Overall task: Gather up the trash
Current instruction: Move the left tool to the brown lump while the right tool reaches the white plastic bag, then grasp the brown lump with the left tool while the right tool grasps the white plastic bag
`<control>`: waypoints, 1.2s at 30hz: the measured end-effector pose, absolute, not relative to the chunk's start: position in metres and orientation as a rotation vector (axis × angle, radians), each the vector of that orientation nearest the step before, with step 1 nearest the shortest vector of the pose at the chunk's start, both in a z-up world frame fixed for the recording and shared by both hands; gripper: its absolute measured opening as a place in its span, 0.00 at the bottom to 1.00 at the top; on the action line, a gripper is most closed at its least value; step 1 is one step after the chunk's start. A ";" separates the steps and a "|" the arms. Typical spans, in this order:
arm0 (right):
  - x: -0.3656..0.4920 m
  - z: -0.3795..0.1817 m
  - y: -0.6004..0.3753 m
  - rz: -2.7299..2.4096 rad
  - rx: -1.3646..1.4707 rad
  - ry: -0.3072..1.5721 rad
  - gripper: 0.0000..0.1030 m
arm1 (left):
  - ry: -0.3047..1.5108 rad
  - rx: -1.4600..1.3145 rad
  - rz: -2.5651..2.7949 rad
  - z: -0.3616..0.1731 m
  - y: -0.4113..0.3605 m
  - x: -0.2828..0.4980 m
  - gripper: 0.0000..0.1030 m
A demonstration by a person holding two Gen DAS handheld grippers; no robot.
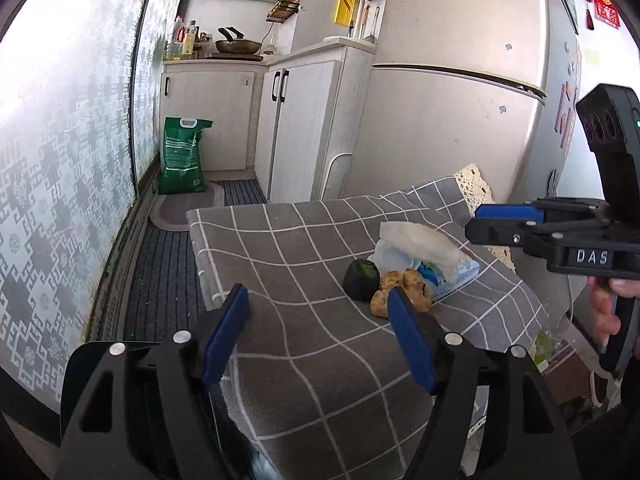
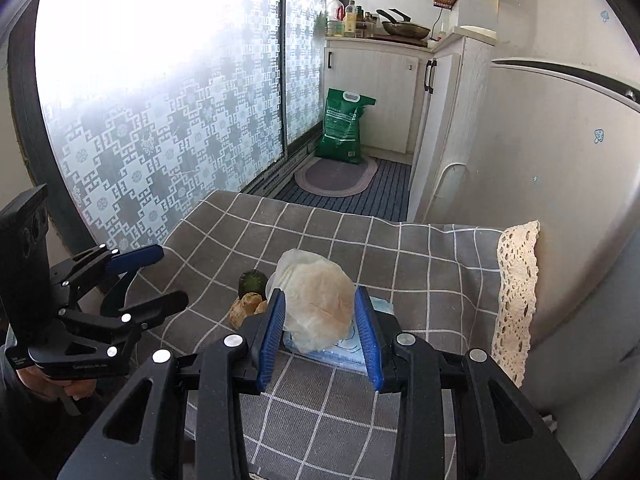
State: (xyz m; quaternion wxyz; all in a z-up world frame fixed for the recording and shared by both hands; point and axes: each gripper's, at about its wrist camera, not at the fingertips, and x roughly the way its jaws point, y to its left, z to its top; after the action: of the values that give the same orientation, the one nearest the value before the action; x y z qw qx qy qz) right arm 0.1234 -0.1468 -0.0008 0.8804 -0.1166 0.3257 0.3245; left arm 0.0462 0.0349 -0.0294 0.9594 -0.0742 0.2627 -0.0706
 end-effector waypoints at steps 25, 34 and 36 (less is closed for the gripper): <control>0.126 -0.012 -0.188 0.682 -0.231 0.707 0.37 | 0.723 -0.098 -0.139 -0.048 -0.026 0.089 0.69; 0.124 -0.017 -0.185 0.729 -0.245 0.705 0.41 | 0.711 -0.104 -0.114 -0.052 -0.030 0.097 0.67; 0.122 -0.017 -0.183 0.736 -0.251 0.700 0.41 | 0.694 -0.124 -0.108 -0.053 -0.028 0.097 0.56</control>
State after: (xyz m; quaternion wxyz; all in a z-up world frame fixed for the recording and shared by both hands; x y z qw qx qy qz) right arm 0.1224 -0.1830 -0.0166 0.8661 -0.1201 0.3343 0.3516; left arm 0.0971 -0.0284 -0.0530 0.9371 -0.0608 0.3396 -0.0530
